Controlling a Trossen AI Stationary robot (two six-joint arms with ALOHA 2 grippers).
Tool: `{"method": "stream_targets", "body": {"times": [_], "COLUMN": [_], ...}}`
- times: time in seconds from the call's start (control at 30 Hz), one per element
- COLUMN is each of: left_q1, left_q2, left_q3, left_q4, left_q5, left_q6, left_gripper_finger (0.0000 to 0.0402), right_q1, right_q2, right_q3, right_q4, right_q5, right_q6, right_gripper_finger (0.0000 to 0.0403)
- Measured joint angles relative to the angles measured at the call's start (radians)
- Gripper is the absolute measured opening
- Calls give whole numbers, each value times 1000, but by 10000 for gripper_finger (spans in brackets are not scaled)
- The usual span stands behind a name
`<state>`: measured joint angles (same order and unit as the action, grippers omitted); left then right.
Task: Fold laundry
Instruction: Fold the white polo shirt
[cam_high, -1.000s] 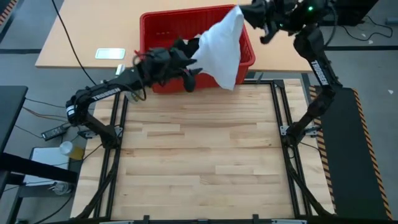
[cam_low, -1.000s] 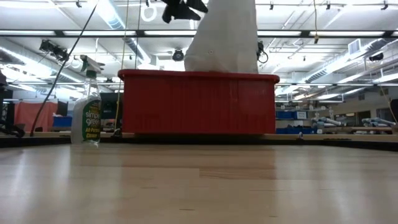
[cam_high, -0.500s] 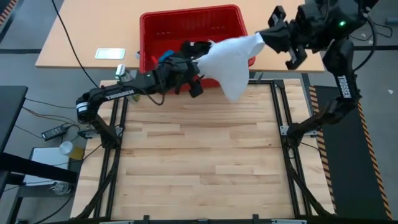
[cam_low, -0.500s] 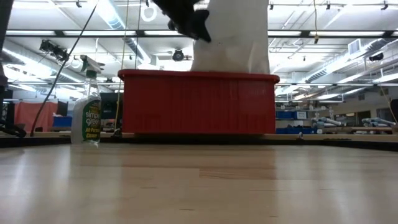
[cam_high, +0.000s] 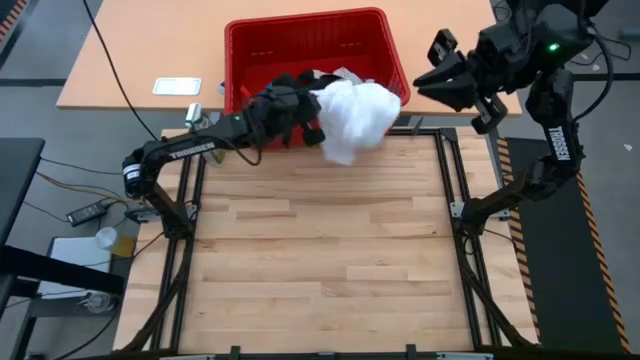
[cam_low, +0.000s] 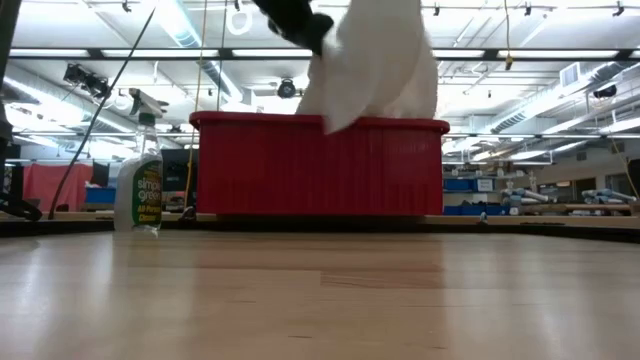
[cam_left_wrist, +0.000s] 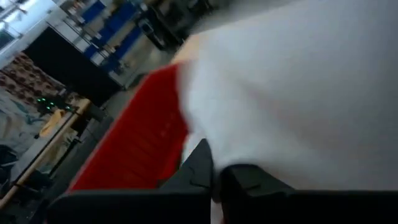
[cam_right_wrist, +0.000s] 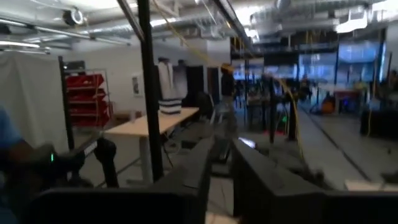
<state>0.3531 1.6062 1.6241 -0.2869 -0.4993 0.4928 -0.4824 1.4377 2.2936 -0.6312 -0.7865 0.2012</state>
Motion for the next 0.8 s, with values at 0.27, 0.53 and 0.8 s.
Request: {"method": "stream_targets", "body": {"times": [0.27,0.53,0.8], "left_q1": [-16,-51,59], "left_q2": [-114,-143,-142], "left_q3": [192,385,535], "left_q4": [-60,-105,218], "left_q5": [332,335,236], "left_q6": [-18,-48,-49], "left_gripper_finger": [4,3,2], "right_q1": [7,-17,-56], "right_q2": [25,160,243], "right_q3": [-1,-4,-3], "right_q4": [-414,-758,-638], "right_q5": [194,467,471], "right_q6": [-93,-280,-265], "right_gripper_finger": [184,186,181]}}
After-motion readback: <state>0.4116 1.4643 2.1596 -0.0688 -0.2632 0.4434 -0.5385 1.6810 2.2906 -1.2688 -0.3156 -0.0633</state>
